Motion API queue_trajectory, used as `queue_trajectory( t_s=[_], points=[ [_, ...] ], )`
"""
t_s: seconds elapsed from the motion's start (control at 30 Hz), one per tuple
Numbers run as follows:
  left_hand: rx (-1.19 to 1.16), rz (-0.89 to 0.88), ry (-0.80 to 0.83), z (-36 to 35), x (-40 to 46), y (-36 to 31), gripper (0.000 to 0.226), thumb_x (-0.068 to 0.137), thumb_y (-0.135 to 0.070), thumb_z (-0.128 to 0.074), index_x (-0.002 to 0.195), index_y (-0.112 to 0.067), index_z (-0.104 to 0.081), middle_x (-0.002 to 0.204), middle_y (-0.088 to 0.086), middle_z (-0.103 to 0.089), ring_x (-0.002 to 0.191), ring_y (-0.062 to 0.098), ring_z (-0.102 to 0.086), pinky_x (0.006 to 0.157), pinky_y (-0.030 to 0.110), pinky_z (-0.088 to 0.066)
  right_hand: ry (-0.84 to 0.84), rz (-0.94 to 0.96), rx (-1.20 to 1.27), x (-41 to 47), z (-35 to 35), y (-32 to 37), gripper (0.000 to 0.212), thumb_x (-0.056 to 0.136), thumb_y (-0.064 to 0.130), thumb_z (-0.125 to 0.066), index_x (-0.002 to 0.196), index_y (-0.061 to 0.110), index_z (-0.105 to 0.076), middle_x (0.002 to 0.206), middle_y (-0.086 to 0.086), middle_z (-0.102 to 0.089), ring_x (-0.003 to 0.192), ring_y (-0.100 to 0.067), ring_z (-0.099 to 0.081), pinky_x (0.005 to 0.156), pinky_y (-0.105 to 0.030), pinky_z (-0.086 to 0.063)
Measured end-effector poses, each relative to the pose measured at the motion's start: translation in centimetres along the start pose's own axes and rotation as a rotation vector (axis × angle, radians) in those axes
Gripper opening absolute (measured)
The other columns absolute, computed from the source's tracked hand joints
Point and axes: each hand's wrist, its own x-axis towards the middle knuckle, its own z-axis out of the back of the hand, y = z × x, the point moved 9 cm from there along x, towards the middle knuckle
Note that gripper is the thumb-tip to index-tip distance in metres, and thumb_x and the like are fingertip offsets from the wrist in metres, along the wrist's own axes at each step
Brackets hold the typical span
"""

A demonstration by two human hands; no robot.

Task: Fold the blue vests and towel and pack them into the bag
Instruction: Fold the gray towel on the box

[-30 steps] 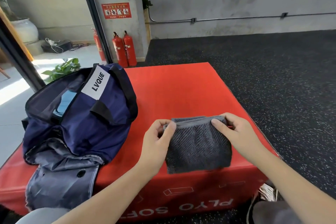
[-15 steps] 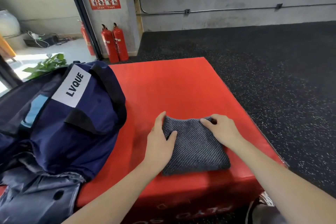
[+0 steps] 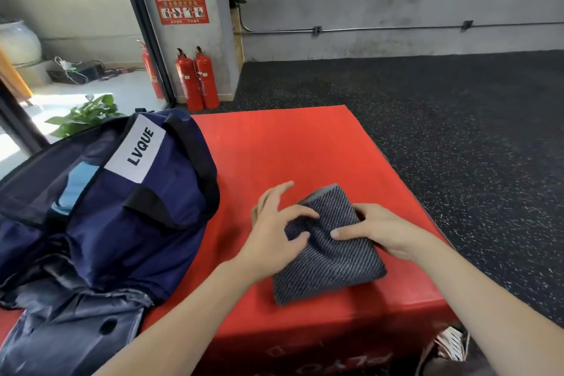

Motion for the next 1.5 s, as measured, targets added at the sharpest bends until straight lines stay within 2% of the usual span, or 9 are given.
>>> queue_trajectory(
  t_s=[0.13, 0.23, 0.4, 0.67, 0.83, 1.03, 1.17, 1.3, 1.5],
  points=[
    [-0.245, -0.007, 0.23, 1.9, 0.0, -1.1, 0.03, 0.076, -0.032, -0.079, 0.098, -0.052, -0.074, 0.16, -0.015, -0.025, 0.149, 0.004, -0.018, 0.123, 0.042, -0.017, 0.11, 0.096, 0.068, -1.8, -2.4, 2.6, 0.045, 0.075, -0.002, -0.08, 0.117, 0.012, -0.07, 0.114, -0.013, -0.074, 0.106, -0.028, -0.071, 0.091, -0.039, -0.057],
    [-0.432, -0.013, 0.342, 3.2, -0.8, -1.6, 0.026, 0.079, -0.016, -0.082, 0.098, -0.034, -0.081, 0.153, -0.011, -0.041, 0.141, 0.002, -0.037, 0.121, 0.039, -0.027, 0.189, 0.124, 0.046, -2.8, -4.3, 3.5, 0.044, 0.077, -0.004, -0.079, 0.118, 0.009, -0.071, 0.115, -0.016, -0.073, 0.107, -0.031, -0.07, 0.09, -0.039, -0.056],
    [-0.471, 0.088, 0.443, 5.1, -3.5, -1.8, 0.017, 0.081, -0.007, -0.081, 0.096, -0.016, -0.082, 0.092, -0.015, -0.071, 0.092, 0.001, -0.066, 0.085, 0.02, -0.048, 0.232, 0.105, 0.002, -3.7, -6.5, 3.6, 0.039, 0.076, 0.004, -0.083, 0.113, 0.009, -0.074, 0.114, -0.02, -0.073, 0.102, -0.033, -0.07, 0.093, -0.043, -0.056],
    [-0.33, 0.187, 0.002, 12.4, -8.5, 1.5, 0.024, 0.089, -0.017, -0.074, 0.091, -0.04, -0.079, 0.086, -0.012, -0.058, 0.074, 0.003, -0.055, 0.074, 0.018, -0.044, 0.278, 0.088, 0.099, -3.6, -10.8, 3.8, 0.059, 0.067, 0.019, -0.089, 0.122, 0.008, -0.069, 0.123, -0.016, -0.07, 0.114, -0.03, -0.067, 0.095, -0.038, -0.053],
    [-0.405, 0.234, -0.305, 18.6, -12.4, 3.5, 0.03, 0.093, -0.008, -0.069, 0.098, -0.036, -0.079, 0.092, -0.028, -0.06, 0.093, -0.001, -0.06, 0.086, 0.01, -0.04, 0.194, 0.238, 0.311, -3.5, -15.9, 6.5, 0.093, 0.039, 0.041, -0.1, 0.119, 0.008, -0.066, 0.116, -0.012, -0.072, 0.097, -0.024, -0.07, 0.076, -0.036, -0.056],
    [-0.244, 0.235, -0.442, 24.5, -16.6, 5.1, 0.047, 0.087, -0.018, -0.076, 0.125, -0.042, -0.062, 0.123, -0.016, -0.05, 0.118, -0.003, -0.053, 0.096, 0.006, -0.039, 0.101, 0.403, 0.29, -3.1, -22.5, 13.3, 0.069, 0.049, 0.047, -0.097, 0.106, 0.014, -0.074, 0.113, -0.011, -0.074, 0.098, -0.024, -0.07, 0.083, -0.042, -0.056],
    [-0.107, 0.295, -0.521, 29.9, -18.6, 6.8, 0.057, 0.09, -0.026, -0.072, 0.135, -0.051, -0.048, 0.124, -0.023, -0.043, 0.114, -0.017, -0.045, 0.095, 0.007, -0.038, 0.092, 0.504, 0.219, -2.3, -26.9, 20.7, 0.026, 0.085, 0.013, -0.076, 0.11, 0.009, -0.072, 0.109, -0.008, -0.076, 0.105, -0.027, -0.071, 0.095, -0.042, -0.055],
    [0.0, 0.343, -0.656, 37.2, -19.1, 8.8, 0.054, 0.093, -0.023, -0.068, 0.136, -0.049, -0.049, 0.124, -0.011, -0.047, 0.11, -0.001, -0.049, 0.1, 0.021, -0.039, 0.194, 0.454, 0.161, 0.8, -33.1, 26.4, 0.019, 0.095, 0.013, -0.067, 0.112, 0.007, -0.069, 0.108, -0.008, -0.076, 0.1, -0.022, -0.072, 0.087, -0.033, -0.058],
    [0.174, 0.352, -0.592, 43.4, -13.8, 12.2, 0.053, 0.094, -0.023, -0.065, 0.141, -0.043, -0.047, 0.133, -0.005, -0.044, 0.117, 0.01, -0.047, 0.104, 0.033, -0.044, 0.203, 0.276, 0.126, 8.6, -37.6, 29.9, 0.022, 0.102, 0.016, -0.057, 0.119, 0.005, -0.064, 0.119, -0.016, -0.071, 0.111, -0.035, -0.067, 0.099, -0.053, -0.052]
  ],
)
